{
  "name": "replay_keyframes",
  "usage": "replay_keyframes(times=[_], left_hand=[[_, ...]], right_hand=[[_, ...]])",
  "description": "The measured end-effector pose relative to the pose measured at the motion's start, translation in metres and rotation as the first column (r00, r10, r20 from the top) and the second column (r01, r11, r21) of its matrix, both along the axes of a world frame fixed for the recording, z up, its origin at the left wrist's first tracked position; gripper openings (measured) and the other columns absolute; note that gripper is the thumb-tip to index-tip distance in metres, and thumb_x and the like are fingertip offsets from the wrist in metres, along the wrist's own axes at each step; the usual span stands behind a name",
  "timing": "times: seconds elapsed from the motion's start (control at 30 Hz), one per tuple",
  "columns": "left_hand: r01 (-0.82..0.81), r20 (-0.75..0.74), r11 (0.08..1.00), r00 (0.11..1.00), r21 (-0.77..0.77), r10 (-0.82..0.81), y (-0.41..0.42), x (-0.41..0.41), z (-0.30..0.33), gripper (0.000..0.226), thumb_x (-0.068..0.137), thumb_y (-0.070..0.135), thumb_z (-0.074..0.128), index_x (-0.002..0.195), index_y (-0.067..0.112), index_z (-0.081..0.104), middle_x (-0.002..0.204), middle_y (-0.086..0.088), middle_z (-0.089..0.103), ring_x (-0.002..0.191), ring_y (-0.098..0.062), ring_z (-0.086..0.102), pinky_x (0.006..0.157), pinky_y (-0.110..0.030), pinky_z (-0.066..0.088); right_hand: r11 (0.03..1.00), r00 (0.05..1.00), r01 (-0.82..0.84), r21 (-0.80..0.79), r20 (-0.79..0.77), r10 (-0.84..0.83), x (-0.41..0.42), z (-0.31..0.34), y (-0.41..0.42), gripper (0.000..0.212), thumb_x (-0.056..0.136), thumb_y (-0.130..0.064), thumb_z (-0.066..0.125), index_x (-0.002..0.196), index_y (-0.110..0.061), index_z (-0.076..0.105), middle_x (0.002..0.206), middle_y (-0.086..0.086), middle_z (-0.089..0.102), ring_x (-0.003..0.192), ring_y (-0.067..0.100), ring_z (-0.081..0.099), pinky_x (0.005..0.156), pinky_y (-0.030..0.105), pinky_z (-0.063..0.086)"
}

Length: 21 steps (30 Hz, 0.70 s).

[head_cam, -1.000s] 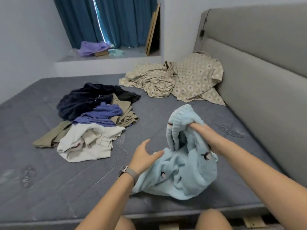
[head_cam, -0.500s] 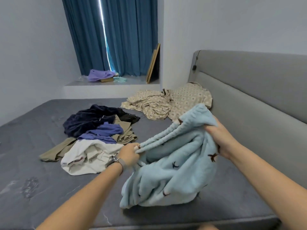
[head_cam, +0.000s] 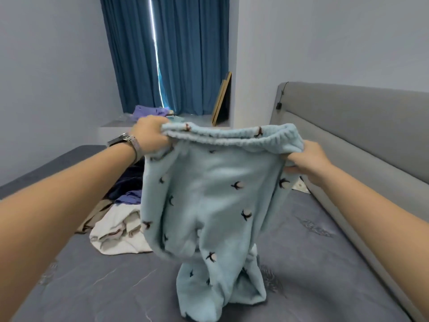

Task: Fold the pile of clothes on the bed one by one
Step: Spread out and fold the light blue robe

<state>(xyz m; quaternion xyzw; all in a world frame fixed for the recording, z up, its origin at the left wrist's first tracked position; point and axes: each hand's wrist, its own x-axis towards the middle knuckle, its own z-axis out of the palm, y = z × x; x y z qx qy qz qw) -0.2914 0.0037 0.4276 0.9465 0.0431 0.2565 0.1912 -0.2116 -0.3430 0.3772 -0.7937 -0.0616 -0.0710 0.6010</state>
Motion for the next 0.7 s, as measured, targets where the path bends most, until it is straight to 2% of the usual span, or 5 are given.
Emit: replay_keyframes(times=[0.17, 0.27, 0.37, 0.47, 0.7], left_hand=[[0.1, -0.473, 0.992, 0.88, 0.081, -0.05, 0.013, -0.015, -0.068, 0.021, 0.075, 0.044, 0.074, 0.075, 0.028, 0.062, 0.077, 0.007, 0.063, 0.074, -0.012, 0.058, 0.066, -0.026, 0.042], [-0.055, -0.444, 0.963, 0.893, -0.265, -0.072, 0.011, -0.031, -0.107, 0.022, 0.074, 0.046, 0.074, 0.069, 0.026, 0.069, 0.075, 0.007, 0.067, 0.072, -0.013, 0.061, 0.066, -0.028, 0.045], [-0.207, -0.378, 0.67, 0.918, -0.713, -0.119, -0.002, -0.039, -0.136, 0.025, 0.073, 0.04, 0.078, 0.087, 0.02, 0.076, 0.087, -0.003, 0.075, 0.089, -0.025, 0.069, 0.089, -0.04, 0.054], [-0.342, -0.468, 0.34, 0.77, -0.876, -0.433, -0.023, -0.049, -0.138, 0.052, 0.076, 0.039, 0.072, 0.111, 0.001, 0.067, 0.11, -0.018, 0.069, 0.102, -0.033, 0.065, 0.094, -0.041, 0.051], [-0.256, -0.279, 0.111, 0.872, -0.96, -0.402, -0.092, -0.076, -0.142, 0.013, 0.087, 0.025, 0.063, 0.088, 0.012, 0.059, 0.083, -0.013, 0.052, 0.076, -0.024, 0.053, 0.071, -0.034, 0.044]], right_hand=[[0.971, 0.944, -0.229, -0.063, -0.257, 0.206, -0.015, -0.055, 0.008, 0.036, 0.066, -0.02, 0.087, 0.099, -0.017, 0.072, 0.099, 0.002, 0.074, 0.096, 0.019, 0.066, 0.085, 0.046, 0.055], [0.976, 0.917, -0.217, -0.028, -0.347, 0.194, -0.024, -0.085, 0.009, 0.042, 0.067, -0.034, 0.086, 0.102, -0.016, 0.071, 0.094, 0.003, 0.075, 0.09, 0.023, 0.069, 0.073, 0.049, 0.059], [0.989, 0.961, -0.086, 0.123, -0.252, 0.115, -0.03, -0.103, 0.019, 0.03, 0.078, -0.03, 0.079, 0.099, -0.011, 0.069, 0.095, 0.012, 0.073, 0.085, 0.03, 0.07, 0.067, 0.054, 0.059], [0.964, 0.976, -0.079, 0.254, -0.175, 0.126, -0.042, -0.106, 0.036, 0.02, 0.085, -0.024, 0.073, 0.1, -0.012, 0.067, 0.099, 0.013, 0.072, 0.083, 0.027, 0.072, 0.058, 0.039, 0.059], [0.958, 0.957, -0.277, 0.077, 0.112, 0.268, -0.105, -0.111, 0.078, 0.036, 0.074, -0.046, 0.068, 0.081, -0.011, 0.064, 0.076, 0.004, 0.067, 0.07, 0.018, 0.059, 0.065, 0.044, 0.049]])
